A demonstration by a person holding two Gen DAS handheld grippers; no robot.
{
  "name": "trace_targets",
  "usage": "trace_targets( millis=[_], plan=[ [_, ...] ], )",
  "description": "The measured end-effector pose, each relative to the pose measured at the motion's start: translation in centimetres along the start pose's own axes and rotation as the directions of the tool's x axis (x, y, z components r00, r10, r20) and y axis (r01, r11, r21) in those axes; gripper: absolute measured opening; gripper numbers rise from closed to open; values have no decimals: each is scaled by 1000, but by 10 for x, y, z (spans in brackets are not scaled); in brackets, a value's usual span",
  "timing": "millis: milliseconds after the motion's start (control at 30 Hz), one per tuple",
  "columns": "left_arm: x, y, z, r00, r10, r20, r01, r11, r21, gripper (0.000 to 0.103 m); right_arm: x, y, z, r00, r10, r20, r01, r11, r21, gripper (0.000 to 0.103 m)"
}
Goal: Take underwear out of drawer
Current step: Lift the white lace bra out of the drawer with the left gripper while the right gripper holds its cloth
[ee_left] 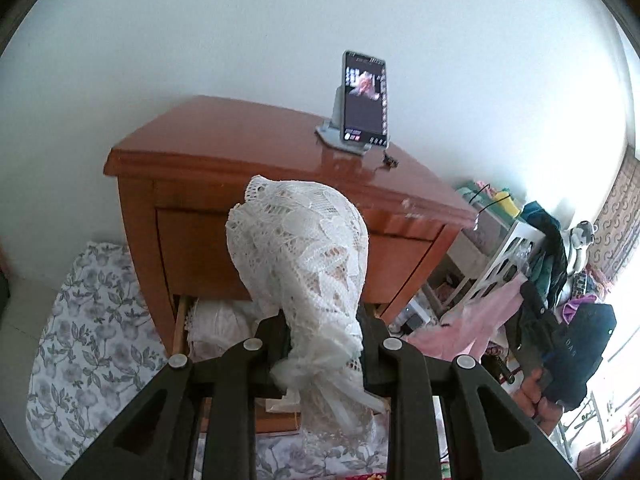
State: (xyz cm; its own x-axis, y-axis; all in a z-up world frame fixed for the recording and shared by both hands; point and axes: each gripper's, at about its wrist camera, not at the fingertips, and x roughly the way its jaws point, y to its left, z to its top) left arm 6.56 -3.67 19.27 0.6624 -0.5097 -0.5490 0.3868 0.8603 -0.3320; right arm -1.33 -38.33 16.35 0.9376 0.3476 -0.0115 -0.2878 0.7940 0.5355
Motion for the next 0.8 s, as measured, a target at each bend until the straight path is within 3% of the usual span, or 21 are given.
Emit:
trace_targets(
  millis=[200,367,600,800],
  plan=[
    [-5,-12,10,1000,5,26,-6,1000,18,25,-11,-1,4,1000,7,30,-7,1000,-3,10],
    [-8,-13,12,997,-8,74,8,1000,-5,25,4,-14,-2,995,-71,-75,71,997,-10,12],
    [-8,7,5,995,-37,95,45,995,-84,25,11,-33,-15,958,-209,-194,203,978,-50,14],
    [-26,18,13,990,-44,133,60,991,-118,25,9,-62,-23,925,-303,-228,311,950,0,16]
  ],
)
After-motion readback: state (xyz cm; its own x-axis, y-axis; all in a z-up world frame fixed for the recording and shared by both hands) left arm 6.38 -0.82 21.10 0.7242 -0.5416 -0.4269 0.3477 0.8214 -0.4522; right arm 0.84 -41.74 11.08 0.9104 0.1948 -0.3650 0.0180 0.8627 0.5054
